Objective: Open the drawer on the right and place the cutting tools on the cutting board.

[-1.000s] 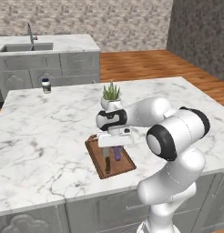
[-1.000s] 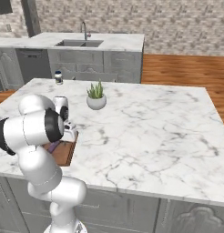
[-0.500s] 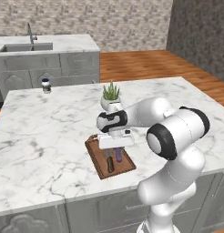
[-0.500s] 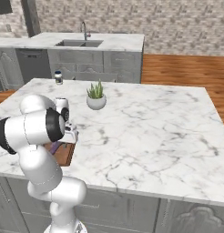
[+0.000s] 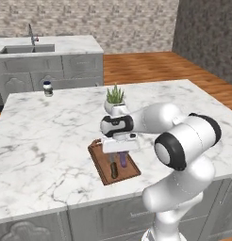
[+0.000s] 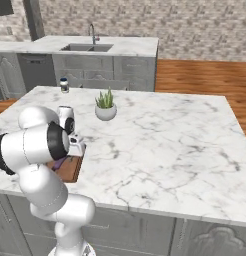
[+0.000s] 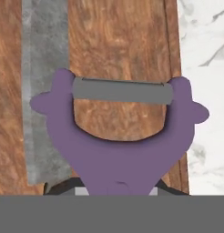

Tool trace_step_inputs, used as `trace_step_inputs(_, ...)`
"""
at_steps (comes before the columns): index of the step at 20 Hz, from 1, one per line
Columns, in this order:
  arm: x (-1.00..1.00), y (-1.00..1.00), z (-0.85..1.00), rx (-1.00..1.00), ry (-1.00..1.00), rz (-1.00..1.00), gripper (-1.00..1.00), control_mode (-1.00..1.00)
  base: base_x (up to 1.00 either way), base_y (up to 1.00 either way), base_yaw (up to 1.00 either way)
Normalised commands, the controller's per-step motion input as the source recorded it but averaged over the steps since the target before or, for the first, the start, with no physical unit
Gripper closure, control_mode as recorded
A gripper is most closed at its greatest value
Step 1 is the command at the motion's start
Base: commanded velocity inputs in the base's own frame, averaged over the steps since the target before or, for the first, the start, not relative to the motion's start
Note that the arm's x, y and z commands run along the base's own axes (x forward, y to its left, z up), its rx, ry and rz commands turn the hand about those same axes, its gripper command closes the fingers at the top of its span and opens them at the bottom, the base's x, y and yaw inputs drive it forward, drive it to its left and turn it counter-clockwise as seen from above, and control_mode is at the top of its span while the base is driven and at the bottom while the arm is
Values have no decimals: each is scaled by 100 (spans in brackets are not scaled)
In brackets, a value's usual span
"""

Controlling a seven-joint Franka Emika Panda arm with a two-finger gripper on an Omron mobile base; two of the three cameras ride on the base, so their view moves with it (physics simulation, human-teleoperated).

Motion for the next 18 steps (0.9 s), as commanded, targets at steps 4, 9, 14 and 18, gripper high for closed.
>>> trace_step_inputs(4,-33,-13,0,0,-6,0,100,-100,0,0,0)
trace_step_inputs(9,-11,-3,0,0,0,0,100,-100,0,0,0)
trace_step_inputs(14,9,0,-2,0,0,0,-100,-100,0,0,0)
trace_step_inputs(18,19,0,-1,0,0,0,-100,-100,0,0,0)
